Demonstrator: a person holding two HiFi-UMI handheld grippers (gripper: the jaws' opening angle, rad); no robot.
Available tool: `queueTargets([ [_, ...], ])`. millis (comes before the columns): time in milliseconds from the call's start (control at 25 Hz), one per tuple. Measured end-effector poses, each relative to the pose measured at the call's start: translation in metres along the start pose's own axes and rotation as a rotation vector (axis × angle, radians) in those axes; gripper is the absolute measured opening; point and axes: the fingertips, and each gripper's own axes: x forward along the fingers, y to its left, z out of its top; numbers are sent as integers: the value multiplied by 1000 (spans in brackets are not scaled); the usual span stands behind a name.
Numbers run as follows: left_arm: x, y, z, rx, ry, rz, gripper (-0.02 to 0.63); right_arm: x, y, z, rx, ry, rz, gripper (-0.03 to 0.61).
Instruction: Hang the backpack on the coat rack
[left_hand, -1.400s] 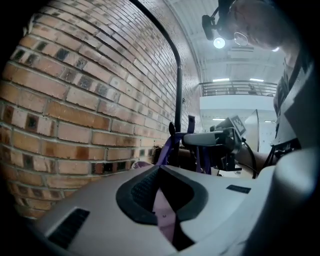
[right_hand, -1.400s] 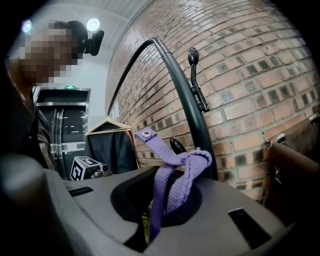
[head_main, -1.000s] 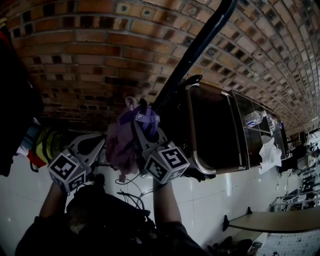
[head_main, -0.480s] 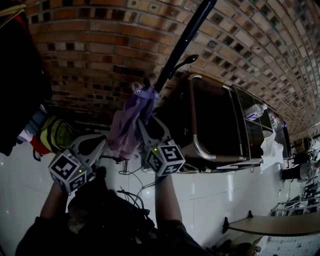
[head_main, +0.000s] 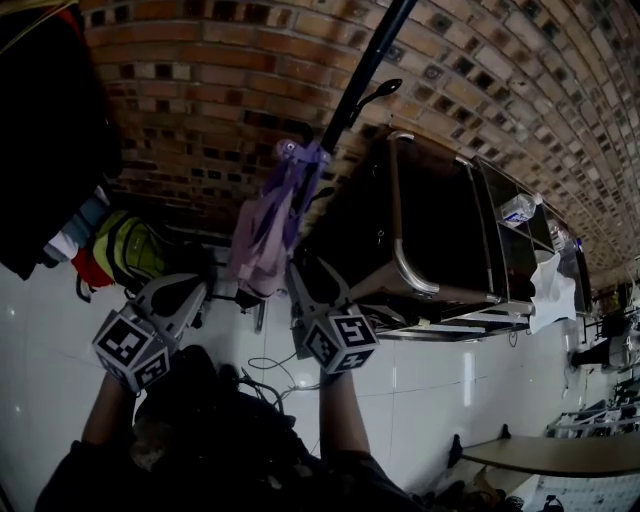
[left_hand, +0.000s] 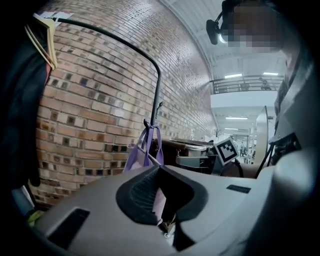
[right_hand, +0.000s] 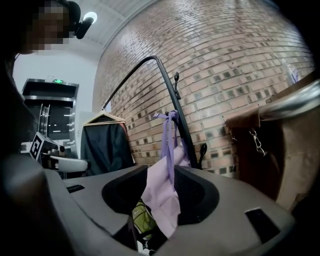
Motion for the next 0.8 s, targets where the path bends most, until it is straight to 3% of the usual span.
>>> queueTargets([
  [440,-80,15,-14,-23,-12,-14,12,-30,67,-13,-5,-23,-50,153],
  [800,-194,1,-32,-18,-15,-7,12,-72,174,-46,19,-36,-53,152],
])
